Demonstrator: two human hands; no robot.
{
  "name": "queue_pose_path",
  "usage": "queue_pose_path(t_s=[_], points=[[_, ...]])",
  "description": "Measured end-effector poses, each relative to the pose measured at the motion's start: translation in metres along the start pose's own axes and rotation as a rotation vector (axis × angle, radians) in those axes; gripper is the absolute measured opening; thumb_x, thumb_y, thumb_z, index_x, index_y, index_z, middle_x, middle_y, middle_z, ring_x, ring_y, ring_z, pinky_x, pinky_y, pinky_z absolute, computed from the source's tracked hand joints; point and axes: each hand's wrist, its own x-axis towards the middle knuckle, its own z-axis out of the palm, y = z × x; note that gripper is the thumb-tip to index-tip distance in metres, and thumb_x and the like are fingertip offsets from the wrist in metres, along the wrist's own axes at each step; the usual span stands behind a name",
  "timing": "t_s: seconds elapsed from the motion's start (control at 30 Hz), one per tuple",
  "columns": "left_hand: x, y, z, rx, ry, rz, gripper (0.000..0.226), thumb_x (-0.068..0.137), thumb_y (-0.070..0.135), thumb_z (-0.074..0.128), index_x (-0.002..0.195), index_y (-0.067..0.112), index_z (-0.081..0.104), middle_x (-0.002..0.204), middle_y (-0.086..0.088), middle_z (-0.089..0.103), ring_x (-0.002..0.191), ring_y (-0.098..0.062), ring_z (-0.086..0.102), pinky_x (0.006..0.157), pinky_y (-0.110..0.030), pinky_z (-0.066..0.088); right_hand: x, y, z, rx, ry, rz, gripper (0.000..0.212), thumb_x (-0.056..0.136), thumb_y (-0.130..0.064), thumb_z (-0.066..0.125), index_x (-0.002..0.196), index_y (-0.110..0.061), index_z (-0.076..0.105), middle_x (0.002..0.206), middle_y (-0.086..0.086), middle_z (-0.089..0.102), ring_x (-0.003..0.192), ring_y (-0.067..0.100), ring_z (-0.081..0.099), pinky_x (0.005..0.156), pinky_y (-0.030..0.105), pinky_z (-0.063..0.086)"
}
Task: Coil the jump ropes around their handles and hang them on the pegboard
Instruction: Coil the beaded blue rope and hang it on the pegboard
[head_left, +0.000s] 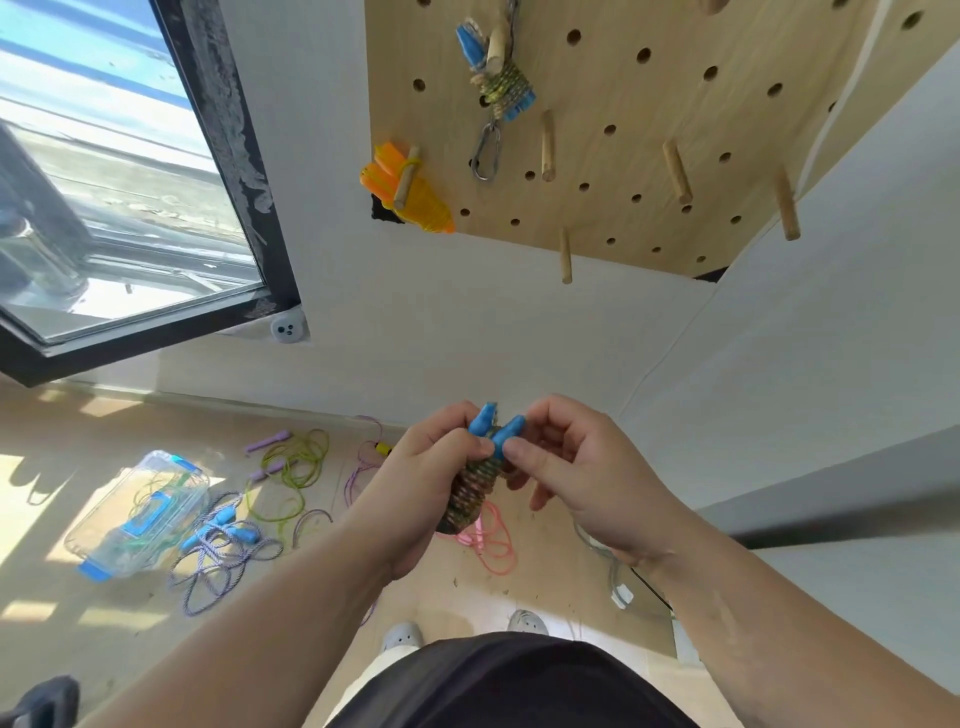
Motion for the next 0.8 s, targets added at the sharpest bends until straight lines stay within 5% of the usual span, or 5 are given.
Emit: queue_pose_path(t_s=[0.07, 0.2, 0.47, 0.63, 0.8], points=[[-0.001, 0.0, 0.002, 0.004, -0.009, -0.007, 0.009, 0.086, 0.012, 0.052, 0.085, 0.005, 0.058, 0.068, -0.003, 0.057, 0.051, -0.012, 0.045, 0.045, -0.022, 0.035, 0.001, 0.0, 0.003, 0.038, 0.033, -0.02, 0.009, 0.092, -0.007, 0.071, 0.098, -0.01, 0.064, 0.086, 0.014, 0.068, 0.073, 0.018, 0.065, 0.054, 0.028, 0.05], [-0.001, 0.002, 0.0, 0.099, -0.041, -0.005, 0.008, 0.076, 0.018, 0.055, 0.071, 0.021, 0.06, 0.063, 0.003, 0.055, 0.052, -0.014, 0.047, 0.05, -0.026, 0.032, 0.002, 0.0, 0.001, -0.008, 0.055, -0.075, 0.005, 0.083, -0.02, 0.075, 0.087, -0.019, 0.073, 0.08, 0.015, 0.068, 0.069, 0.024, 0.061, 0.054, 0.029, 0.05], [-0.001, -0.005, 0.001, 0.177, 0.023, 0.013, 0.017, 0.085, 0.027, 0.056, 0.076, 0.014, 0.053, 0.067, -0.008, 0.044, 0.056, -0.019, 0.041, 0.049, -0.026, 0.03, 0.006, -0.002, -0.003, -0.127, 0.094, -0.067, 0.02, 0.084, -0.031, 0.08, 0.073, -0.015, 0.076, 0.073, 0.015, 0.07, 0.07, 0.036, 0.064, 0.061, 0.045, 0.054], [0.0, -0.012, 0.004, 0.274, 0.123, 0.095, 0.023, 0.098, 0.018, 0.058, 0.079, 0.007, 0.054, 0.062, -0.004, 0.051, 0.051, -0.016, 0.048, 0.045, -0.028, 0.037, 0.006, 0.0, -0.009, -0.091, 0.039, 0.08, 0.009, 0.083, -0.026, 0.081, 0.083, -0.017, 0.079, 0.081, 0.018, 0.073, 0.072, 0.019, 0.067, 0.059, 0.034, 0.058], [0.004, -0.018, 0.006, 0.259, 0.156, 0.064, 0.022, 0.085, 0.028, 0.059, 0.069, 0.013, 0.057, 0.061, -0.005, 0.049, 0.054, -0.019, 0.044, 0.047, -0.032, 0.036, 0.006, -0.002, -0.013, -0.188, -0.054, 0.153, 0.014, 0.08, -0.023, 0.084, 0.085, -0.012, 0.077, 0.076, 0.017, 0.069, 0.067, 0.013, 0.064, 0.058, 0.028, 0.057]])
